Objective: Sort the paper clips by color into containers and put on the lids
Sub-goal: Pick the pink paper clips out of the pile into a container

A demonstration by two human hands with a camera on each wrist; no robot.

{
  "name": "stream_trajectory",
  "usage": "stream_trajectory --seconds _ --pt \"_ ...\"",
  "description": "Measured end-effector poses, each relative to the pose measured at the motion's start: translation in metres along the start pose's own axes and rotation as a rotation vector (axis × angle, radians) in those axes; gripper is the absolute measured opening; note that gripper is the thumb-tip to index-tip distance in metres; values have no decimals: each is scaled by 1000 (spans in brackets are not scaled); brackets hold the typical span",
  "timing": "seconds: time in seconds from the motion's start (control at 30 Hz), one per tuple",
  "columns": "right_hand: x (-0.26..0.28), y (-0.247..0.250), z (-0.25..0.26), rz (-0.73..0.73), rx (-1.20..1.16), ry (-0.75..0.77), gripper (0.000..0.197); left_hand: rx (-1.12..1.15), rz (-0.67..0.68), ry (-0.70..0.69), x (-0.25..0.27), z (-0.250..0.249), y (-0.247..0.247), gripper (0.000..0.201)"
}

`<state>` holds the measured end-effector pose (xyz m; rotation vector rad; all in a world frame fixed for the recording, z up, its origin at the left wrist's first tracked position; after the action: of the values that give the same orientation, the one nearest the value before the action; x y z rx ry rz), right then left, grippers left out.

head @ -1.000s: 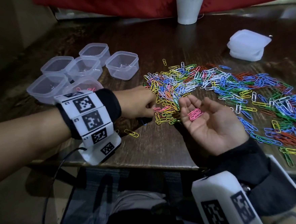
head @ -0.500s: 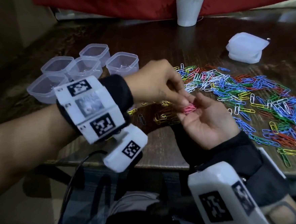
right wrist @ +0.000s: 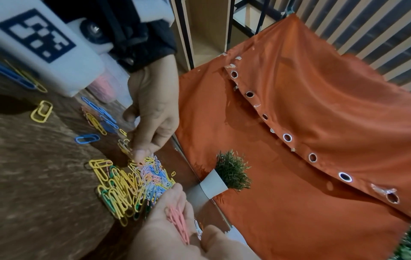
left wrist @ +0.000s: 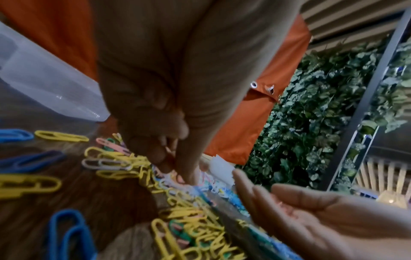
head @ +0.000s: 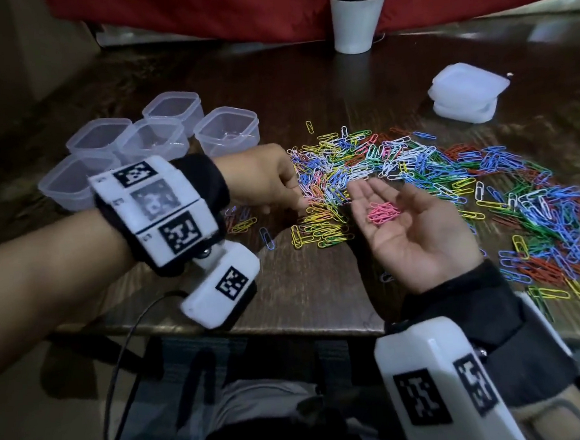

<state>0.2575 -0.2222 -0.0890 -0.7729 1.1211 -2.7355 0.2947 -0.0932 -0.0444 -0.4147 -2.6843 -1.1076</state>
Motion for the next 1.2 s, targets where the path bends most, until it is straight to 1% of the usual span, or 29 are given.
stream_trajectory --seconds 0.1,0.2,0.23,0.33,0.4,0.47,0.53,0.67,0.73,0.77,0.87,0.97,1.0,1.03,1.1,1.13,1.2 --pt "-1 -7 -11 17 17 -19 39 95 -14 -73 8 -20 -8 19" --pt "0 -14 -20 29 -9 -44 38 78 -6 -127 10 -37 -18 18" --pt "1 -13 -20 20 -4 -48 38 89 -14 -113 6 -36 -13 19" --pt "4 -2 -9 -20 -18 -32 41 119 -97 -42 -16 -23 19 21" --pt "7 5 -1 -37 -33 -15 40 -8 -108 -8 -33 -17 25 15" --pt "8 7 3 -30 -34 -13 40 -126 -80 14 -48 -15 16 9" --pt "9 9 5 -22 -50 -20 40 -179 -70 52 -58 -12 10 5" --pt "9 13 10 -22 -78 -9 39 -325 -89 68 -57 -5 22 7" --pt "7 13 8 -23 -82 -15 39 -304 -110 37 -56 -5 26 11" --pt "6 12 6 -19 -82 -22 39 -278 -101 9 -56 -8 23 12" --pt "4 9 1 -6 -75 -37 40 -220 0 -26 -59 -16 -4 13" --pt "4 9 3 -8 -56 -31 39 -191 73 -59 -64 -28 -26 19" --pt "4 10 6 -19 -34 -25 37 -195 85 -74 -65 -33 -29 20" --pt "4 11 11 -28 7 -21 34 -215 69 -97 -65 -39 -27 18" --pt "4 9 29 -21 174 -26 31 -255 -35 -150 -60 -48 -7 15" --pt "3 5 41 -7 312 -16 32 -261 -80 -157 -57 -47 7 14" --pt "-4 -10 72 38 703 61 31 -276 -103 -117 -50 -33 31 13"
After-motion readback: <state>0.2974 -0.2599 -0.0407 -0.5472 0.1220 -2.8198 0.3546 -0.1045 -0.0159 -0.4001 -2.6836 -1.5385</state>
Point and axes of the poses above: each hand's wrist, its own x-axis away from the middle knuckle, its own y-axis out of the back of the hand, z = x × y, the point moved 10 cm from there along -x, towards the middle knuckle, and after that the axes turned 15 degrees about x, right-handed, at the moved point
